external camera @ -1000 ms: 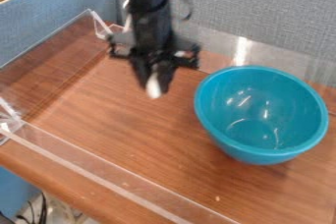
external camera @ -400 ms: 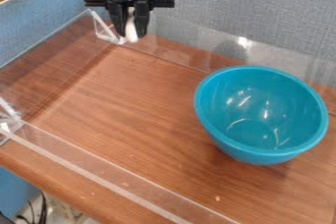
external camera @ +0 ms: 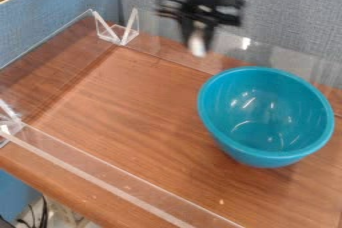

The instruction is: Put the mushroom in the blue bowl

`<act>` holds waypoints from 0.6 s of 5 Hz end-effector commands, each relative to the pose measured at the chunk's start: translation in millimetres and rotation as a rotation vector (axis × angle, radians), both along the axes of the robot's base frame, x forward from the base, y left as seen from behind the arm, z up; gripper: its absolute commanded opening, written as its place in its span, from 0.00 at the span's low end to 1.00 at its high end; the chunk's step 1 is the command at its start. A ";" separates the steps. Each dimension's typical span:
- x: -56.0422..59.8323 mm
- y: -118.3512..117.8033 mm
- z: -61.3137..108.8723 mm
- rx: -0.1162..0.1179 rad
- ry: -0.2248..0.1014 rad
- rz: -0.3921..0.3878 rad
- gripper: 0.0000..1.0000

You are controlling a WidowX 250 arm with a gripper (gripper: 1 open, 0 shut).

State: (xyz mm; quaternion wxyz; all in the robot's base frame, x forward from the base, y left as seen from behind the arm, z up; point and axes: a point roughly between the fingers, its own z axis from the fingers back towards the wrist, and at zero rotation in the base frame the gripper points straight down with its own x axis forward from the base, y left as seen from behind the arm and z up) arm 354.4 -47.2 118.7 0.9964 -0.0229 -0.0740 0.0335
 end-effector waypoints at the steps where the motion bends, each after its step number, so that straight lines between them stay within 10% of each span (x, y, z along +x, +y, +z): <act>1: 40.3 -45.8 -2.6 -0.004 -0.046 -0.098 0.00; 2: 57.7 -76.8 -33.6 0.000 -0.011 -0.138 0.00; 3: 46.3 -92.7 -61.2 0.001 0.032 -0.171 0.00</act>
